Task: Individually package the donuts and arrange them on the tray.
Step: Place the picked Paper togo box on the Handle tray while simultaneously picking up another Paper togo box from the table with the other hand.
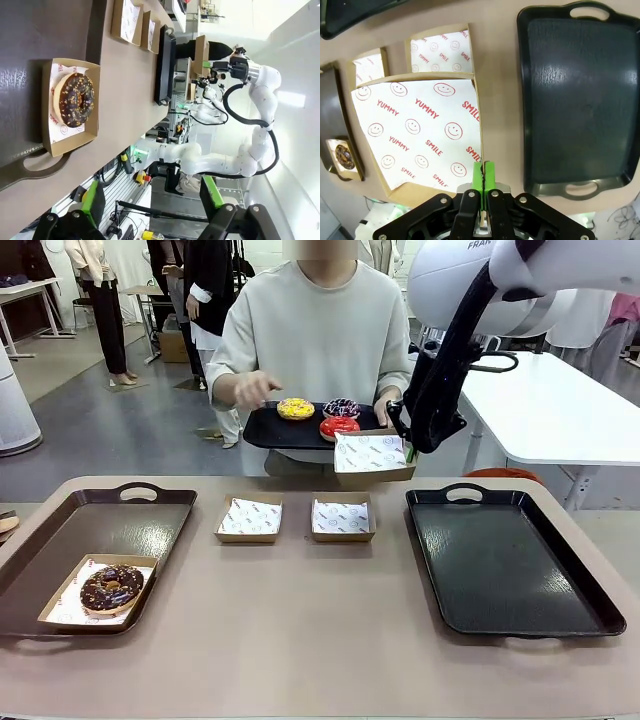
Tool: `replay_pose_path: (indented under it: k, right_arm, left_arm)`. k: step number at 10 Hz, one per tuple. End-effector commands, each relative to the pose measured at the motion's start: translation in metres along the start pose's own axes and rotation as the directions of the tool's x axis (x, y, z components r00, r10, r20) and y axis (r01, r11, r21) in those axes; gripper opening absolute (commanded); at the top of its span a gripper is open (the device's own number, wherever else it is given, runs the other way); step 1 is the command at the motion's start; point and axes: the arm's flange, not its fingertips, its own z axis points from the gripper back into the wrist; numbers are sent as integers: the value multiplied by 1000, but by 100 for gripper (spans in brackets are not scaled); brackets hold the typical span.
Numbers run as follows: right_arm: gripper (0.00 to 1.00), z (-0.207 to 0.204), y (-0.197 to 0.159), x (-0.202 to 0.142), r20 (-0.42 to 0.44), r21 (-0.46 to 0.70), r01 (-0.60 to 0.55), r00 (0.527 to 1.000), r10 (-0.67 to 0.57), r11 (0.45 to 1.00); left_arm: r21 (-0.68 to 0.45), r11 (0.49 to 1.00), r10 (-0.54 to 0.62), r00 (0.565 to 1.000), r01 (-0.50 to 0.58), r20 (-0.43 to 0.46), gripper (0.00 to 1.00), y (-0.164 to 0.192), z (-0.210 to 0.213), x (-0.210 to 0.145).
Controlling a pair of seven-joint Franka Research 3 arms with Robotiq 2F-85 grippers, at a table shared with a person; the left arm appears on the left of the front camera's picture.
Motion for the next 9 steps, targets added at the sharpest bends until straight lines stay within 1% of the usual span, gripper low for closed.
replay_pose_path:
  k: [1, 2, 3, 9]
  right_arm:
    - [0, 1, 5, 12, 4, -21, 32, 999, -32, 999]
    - [0, -4, 7, 16, 15, -29, 20, 1000, -20, 999]
    - [0, -3, -1, 5, -6, 1, 10, 1000, -10, 1000]
    - [0, -3, -1, 5, -6, 1, 10, 1000, -10, 1000]
  left_arm:
    - [-35, 999, -21, 999, 22, 33, 100, 4, 11, 4]
    - [-23, 1000, -17, 999, 18, 41, 100, 4, 11, 3]
    - [-7, 1000, 5, 1000, -5, 16, 100, 3, 4, 2]
    - [-7, 1000, 5, 1000, -5, 16, 100, 3, 4, 2]
